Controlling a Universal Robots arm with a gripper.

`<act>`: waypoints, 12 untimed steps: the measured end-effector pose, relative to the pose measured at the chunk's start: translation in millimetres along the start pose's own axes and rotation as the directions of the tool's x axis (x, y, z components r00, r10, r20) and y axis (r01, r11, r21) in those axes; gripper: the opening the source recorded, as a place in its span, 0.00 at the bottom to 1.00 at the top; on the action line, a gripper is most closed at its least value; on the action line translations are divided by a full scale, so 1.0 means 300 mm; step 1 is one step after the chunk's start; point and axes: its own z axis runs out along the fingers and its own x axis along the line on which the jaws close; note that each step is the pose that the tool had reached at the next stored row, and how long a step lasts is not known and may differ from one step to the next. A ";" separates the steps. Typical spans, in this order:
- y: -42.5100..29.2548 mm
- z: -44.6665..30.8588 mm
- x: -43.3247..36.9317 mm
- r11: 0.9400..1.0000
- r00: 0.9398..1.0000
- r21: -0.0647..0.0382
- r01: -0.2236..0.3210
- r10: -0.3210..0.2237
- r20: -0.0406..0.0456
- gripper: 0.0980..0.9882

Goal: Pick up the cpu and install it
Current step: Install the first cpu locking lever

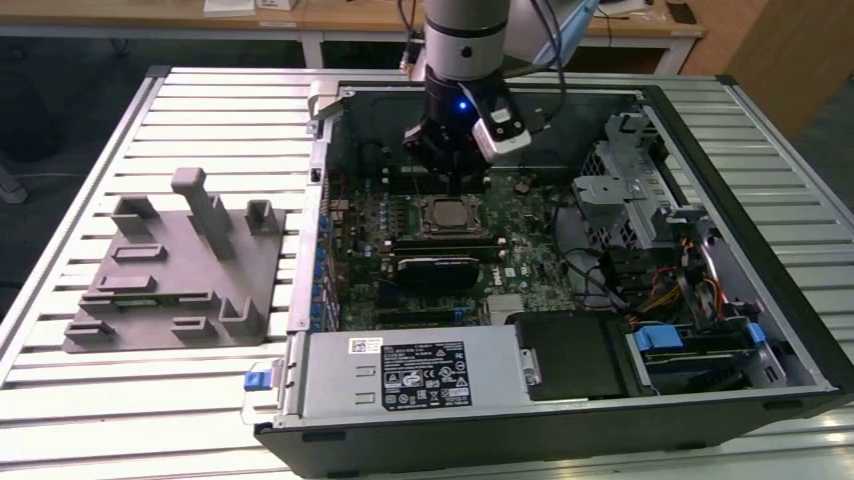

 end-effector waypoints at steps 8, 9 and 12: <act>0.000 -0.018 -0.001 1.000 1.000 0.000 0.000 0.000 0.000 0.01; 0.000 -0.018 -0.001 1.000 1.000 0.000 0.000 0.000 0.000 0.01; 0.000 -0.018 -0.001 1.000 1.000 0.000 0.000 0.000 0.000 0.01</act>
